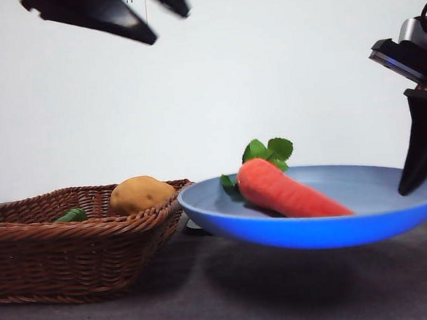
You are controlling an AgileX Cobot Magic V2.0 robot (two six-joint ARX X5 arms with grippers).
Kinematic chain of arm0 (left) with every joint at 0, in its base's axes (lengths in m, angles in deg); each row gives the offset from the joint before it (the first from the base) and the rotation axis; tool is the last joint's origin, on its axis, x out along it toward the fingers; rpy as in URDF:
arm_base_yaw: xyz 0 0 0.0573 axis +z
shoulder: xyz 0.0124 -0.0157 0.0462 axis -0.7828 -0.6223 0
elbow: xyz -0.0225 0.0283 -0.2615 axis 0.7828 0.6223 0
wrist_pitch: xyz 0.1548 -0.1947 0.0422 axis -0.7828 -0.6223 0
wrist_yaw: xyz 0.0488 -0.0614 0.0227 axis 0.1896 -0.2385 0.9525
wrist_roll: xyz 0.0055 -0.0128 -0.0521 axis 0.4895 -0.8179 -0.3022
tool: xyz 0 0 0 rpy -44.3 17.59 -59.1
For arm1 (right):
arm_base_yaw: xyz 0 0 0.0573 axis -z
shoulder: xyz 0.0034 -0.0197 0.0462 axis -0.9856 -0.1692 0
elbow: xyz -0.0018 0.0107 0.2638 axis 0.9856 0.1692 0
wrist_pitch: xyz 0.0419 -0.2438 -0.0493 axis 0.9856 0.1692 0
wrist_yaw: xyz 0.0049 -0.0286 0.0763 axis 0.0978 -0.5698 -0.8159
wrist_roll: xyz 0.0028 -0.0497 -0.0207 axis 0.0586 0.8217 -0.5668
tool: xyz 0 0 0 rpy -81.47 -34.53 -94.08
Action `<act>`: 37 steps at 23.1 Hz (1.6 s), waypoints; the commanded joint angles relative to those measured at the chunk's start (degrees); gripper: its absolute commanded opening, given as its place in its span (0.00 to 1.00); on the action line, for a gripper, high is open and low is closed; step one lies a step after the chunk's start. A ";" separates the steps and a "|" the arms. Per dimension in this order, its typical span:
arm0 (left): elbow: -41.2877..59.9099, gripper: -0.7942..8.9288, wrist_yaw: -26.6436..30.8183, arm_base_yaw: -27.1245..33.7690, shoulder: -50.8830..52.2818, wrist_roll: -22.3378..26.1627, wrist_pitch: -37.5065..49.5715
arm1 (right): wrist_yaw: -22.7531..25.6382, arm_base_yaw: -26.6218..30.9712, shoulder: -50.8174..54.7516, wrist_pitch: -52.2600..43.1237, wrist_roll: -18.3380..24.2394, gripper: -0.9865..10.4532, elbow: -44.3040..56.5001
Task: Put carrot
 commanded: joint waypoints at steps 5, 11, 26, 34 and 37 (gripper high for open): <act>-0.52 0.35 -5.16 -0.44 -0.68 19.28 -0.90 | -0.11 1.99 -0.55 -2.21 -0.74 0.09 -1.81; -0.52 0.35 -21.20 -0.31 -0.68 23.56 -0.92 | -0.22 6.01 -0.55 -2.91 0.94 0.09 -1.84; -0.52 0.35 -16.68 -0.26 -0.68 21.73 -0.46 | -0.46 9.33 -29.18 -8.00 0.70 0.09 -27.78; -0.52 0.35 -16.68 -0.26 -0.68 20.57 -0.48 | -0.48 9.33 -40.72 -6.93 -0.35 0.09 -37.24; -0.52 0.35 -16.68 -0.26 -0.70 20.59 -0.46 | -0.44 9.33 -42.25 -6.93 -0.85 0.09 -37.68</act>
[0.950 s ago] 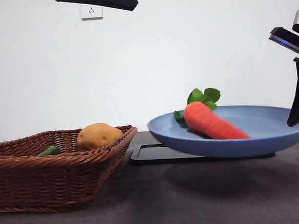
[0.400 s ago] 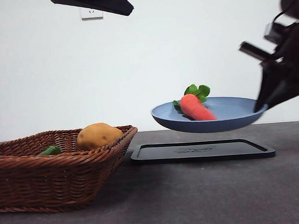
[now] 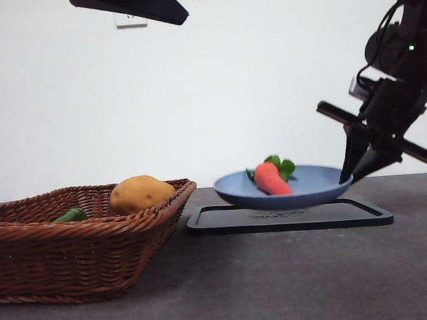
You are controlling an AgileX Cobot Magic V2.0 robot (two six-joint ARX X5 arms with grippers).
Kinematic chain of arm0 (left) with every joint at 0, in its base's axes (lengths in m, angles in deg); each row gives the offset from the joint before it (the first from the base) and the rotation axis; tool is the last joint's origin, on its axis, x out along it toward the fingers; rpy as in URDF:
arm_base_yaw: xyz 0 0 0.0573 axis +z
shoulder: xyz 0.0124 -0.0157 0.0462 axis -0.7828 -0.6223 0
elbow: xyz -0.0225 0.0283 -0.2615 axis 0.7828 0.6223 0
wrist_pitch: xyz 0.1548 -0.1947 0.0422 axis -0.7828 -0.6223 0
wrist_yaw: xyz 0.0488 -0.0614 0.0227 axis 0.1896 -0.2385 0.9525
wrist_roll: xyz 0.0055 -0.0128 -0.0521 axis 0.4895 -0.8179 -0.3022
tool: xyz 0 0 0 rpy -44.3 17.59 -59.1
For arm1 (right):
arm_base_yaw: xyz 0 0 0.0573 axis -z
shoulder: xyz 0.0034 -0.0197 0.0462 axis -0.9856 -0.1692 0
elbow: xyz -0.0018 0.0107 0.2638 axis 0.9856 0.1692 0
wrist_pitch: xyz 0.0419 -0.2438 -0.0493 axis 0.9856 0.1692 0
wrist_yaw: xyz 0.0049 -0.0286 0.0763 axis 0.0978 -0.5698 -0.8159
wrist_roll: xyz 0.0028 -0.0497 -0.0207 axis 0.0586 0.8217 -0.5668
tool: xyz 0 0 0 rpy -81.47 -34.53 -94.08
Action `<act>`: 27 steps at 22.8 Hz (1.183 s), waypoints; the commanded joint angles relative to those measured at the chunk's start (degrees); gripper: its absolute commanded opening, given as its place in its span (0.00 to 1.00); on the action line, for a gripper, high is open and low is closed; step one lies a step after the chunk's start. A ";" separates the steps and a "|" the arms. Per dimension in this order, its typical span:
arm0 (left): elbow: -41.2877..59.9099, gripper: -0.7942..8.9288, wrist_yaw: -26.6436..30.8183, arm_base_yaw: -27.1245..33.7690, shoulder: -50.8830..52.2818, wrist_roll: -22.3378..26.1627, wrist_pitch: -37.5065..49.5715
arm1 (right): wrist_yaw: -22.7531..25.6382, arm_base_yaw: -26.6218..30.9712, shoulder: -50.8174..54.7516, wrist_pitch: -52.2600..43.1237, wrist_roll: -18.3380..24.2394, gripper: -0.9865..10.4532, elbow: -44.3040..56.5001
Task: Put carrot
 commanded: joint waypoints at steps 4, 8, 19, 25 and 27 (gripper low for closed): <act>-0.52 0.35 0.09 -0.39 -0.46 -0.52 0.72 | -0.26 -0.04 -2.62 0.72 -0.85 0.09 -1.51; -0.52 0.35 0.09 -0.39 -0.46 -0.52 0.74 | -0.24 -0.04 -2.80 1.66 -0.55 0.16 -1.51; -0.52 0.35 3.17 -0.39 -0.46 -0.52 0.92 | -0.46 0.94 -1.14 3.72 -0.46 0.25 -1.51; -0.52 0.35 15.47 -0.39 -0.46 -0.72 8.11 | 5.22 2.08 11.67 15.41 7.13 0.24 -1.51; -0.52 0.34 18.75 -0.39 -0.46 -1.70 11.98 | 6.34 1.40 16.74 20.59 11.10 0.19 -1.49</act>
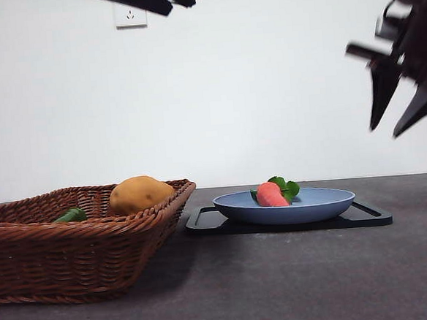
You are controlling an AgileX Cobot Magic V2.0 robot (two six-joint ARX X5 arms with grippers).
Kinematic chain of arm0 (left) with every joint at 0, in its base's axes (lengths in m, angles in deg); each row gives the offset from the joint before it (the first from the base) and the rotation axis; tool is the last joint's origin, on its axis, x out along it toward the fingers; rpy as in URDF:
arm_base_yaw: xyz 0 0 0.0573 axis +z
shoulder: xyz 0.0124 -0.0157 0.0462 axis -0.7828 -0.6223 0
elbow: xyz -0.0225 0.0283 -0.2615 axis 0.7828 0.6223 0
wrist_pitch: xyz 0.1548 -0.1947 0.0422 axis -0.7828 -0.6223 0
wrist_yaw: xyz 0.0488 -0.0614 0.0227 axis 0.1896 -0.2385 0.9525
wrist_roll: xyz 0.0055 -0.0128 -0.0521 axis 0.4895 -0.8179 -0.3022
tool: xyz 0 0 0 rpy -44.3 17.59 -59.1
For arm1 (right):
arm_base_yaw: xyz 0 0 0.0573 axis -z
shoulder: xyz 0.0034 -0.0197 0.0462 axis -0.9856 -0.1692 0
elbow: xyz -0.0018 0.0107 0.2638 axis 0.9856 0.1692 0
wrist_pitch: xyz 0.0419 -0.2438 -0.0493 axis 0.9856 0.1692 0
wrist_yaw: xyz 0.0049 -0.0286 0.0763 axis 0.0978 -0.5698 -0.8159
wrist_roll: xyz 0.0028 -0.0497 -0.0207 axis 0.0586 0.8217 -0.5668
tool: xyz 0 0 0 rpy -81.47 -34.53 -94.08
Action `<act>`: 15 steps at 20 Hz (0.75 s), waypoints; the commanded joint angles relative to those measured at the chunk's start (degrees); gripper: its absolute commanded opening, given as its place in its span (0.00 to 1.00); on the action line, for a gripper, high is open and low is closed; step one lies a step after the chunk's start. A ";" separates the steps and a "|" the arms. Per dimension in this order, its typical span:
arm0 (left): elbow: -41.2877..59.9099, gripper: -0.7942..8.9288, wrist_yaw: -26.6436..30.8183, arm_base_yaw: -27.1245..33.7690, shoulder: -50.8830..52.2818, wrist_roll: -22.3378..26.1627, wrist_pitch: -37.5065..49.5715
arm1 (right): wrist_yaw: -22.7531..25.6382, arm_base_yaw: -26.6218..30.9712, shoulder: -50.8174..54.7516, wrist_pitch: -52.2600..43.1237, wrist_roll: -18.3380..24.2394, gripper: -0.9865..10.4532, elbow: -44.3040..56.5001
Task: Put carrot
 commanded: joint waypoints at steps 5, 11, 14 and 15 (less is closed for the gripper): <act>-0.52 0.09 7.13 0.04 -0.46 -3.34 4.15 | 5.55 -6.40 13.51 10.73 9.79 0.09 -0.76; -0.52 0.09 10.08 4.04 -0.39 -6.29 -1.46 | 14.43 -13.84 25.94 10.14 9.77 0.09 3.85; -0.50 0.09 9.90 7.52 -0.07 -8.48 -6.73 | 17.31 -16.41 31.36 7.10 9.75 0.09 8.13; -0.44 0.09 9.88 8.66 0.15 -8.98 -8.24 | 18.32 -17.05 33.40 5.77 9.73 0.09 9.88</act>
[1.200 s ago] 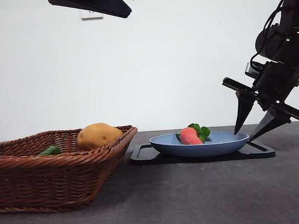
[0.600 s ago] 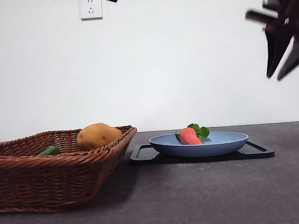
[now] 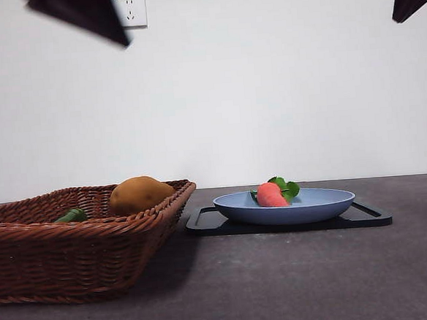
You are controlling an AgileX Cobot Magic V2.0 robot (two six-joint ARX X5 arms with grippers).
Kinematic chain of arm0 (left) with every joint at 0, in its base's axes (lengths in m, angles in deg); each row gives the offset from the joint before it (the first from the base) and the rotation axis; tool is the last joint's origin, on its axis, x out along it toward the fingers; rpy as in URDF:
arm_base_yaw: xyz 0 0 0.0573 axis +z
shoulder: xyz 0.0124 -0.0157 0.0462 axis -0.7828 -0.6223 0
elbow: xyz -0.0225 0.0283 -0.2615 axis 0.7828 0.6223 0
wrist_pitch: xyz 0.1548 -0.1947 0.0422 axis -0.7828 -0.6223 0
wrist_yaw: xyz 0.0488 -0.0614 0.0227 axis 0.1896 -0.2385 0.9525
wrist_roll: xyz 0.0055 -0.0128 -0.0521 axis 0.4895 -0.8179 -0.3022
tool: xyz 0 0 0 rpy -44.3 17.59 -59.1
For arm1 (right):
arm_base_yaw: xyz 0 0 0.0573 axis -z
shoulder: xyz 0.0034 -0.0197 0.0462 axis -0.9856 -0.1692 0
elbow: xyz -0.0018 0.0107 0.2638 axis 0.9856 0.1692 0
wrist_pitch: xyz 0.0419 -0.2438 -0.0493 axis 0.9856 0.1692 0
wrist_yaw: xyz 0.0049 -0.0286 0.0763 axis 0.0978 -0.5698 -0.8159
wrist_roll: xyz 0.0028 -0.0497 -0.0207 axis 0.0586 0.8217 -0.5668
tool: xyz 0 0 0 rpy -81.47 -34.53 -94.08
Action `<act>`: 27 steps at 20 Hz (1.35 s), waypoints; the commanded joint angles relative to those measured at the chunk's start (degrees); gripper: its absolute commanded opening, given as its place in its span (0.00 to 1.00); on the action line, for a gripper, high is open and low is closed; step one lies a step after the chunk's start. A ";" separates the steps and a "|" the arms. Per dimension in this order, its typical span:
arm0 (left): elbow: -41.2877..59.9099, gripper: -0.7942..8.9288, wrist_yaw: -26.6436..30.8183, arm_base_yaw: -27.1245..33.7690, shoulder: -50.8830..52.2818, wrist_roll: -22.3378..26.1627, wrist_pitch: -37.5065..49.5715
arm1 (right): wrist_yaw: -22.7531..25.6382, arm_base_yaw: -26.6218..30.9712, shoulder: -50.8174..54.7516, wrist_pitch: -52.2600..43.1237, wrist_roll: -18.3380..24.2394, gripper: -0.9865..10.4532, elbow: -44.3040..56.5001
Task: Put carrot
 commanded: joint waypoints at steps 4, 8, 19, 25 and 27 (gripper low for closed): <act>-0.35 0.09 -0.79 4.96 2.78 -2.86 -6.75 | 4.07 -2.91 10.01 -8.79 0.22 0.09 9.51; 0.31 0.09 -3.02 9.60 10.23 -2.89 -8.87 | 4.70 -3.50 19.06 -16.87 0.24 0.09 19.34; 17.51 0.09 -8.52 22.25 34.34 -11.78 -9.20 | 4.46 -3.50 31.65 -32.04 -1.16 0.09 35.39; 17.62 0.09 -8.70 22.45 34.18 -12.44 -9.51 | 4.48 -3.48 29.99 -33.57 -3.67 0.10 35.36; 17.62 0.09 -8.68 22.45 33.42 -12.41 -9.49 | 4.50 -3.48 29.97 -33.59 -3.67 0.10 35.36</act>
